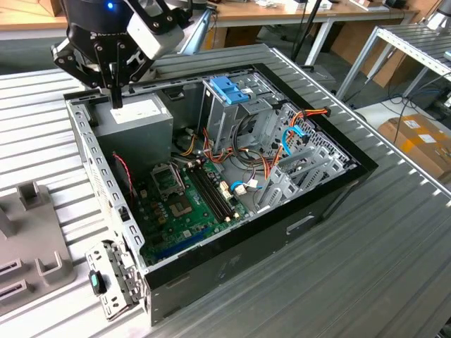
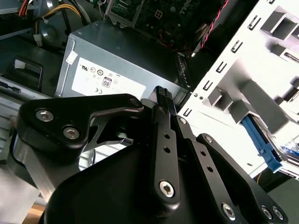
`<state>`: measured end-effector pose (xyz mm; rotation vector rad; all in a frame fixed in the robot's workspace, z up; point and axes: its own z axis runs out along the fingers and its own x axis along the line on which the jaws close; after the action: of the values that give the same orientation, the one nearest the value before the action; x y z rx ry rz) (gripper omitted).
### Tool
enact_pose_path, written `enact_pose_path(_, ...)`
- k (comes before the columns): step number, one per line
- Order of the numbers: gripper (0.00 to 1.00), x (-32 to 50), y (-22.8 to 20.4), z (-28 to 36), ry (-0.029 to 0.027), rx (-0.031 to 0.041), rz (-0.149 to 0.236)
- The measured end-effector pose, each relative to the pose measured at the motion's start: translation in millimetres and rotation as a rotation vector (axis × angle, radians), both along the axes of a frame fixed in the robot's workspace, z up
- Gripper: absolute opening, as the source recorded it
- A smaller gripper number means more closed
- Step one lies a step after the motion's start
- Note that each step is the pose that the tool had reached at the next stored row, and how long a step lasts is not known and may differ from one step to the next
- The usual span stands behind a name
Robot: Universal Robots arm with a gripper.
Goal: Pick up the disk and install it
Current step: 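Reach for the disk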
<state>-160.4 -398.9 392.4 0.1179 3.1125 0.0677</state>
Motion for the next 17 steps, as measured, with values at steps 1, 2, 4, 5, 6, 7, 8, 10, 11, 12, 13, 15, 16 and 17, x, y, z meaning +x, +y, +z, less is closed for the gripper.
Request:
enact_pose_path(1, 0.11, -0.8, 0.0, 0.0, 0.0, -0.0001, 0.0)
enact_pose_path(2, 0.11, -1.3, 0.0, 0.0, 0.0, 0.0, 0.0)
enact_pose_path(4, 0.11, -2.4, 0.0, -0.1, 0.0, 0.0, 0.0)
enact_pose_path(5, 0.11, -3.1, 0.0, -0.1, 0.0, 0.0, 0.0)
enact_pose_path(6, 0.11, -3.7, 0.0, -0.2, 0.0, 0.0, 0.0)
enact_pose_path(7, 0.11, -4.5, 0.0, -0.2, 0.0, 0.0, 0.0)
enact_pose_path(8, 0.11, -5.0, 0.0, -0.2, -0.0001, 0.0, 0.0)
enact_pose_path(10, 0.11, -6.5, 0.0, -0.2, 0.0, 0.0, 0.0)
enact_pose_path(11, 0.11, -7.2, 0.0, -0.2, 0.0, -0.0001, 0.0)
enact_pose_path(12, 0.11, -7.7, 0.0, -0.3, 0.0, 0.0, 0.0)
enact_pose_path(13, 0.11, -8.4, 0.0, -0.3, 0.0, 0.0, 0.0)
enact_pose_path(15, 0.11, -9.4, 0.0, -0.3, 0.0, -0.0001, 0.0)
enact_pose_path(16, 0.11, -9.9, 0.0, -0.4, 0.0, 0.0, 0.0)
enact_pose_path(17, 0.11, -10.4, 0.0, -0.4, -0.0001, 0.0001, 0.0)
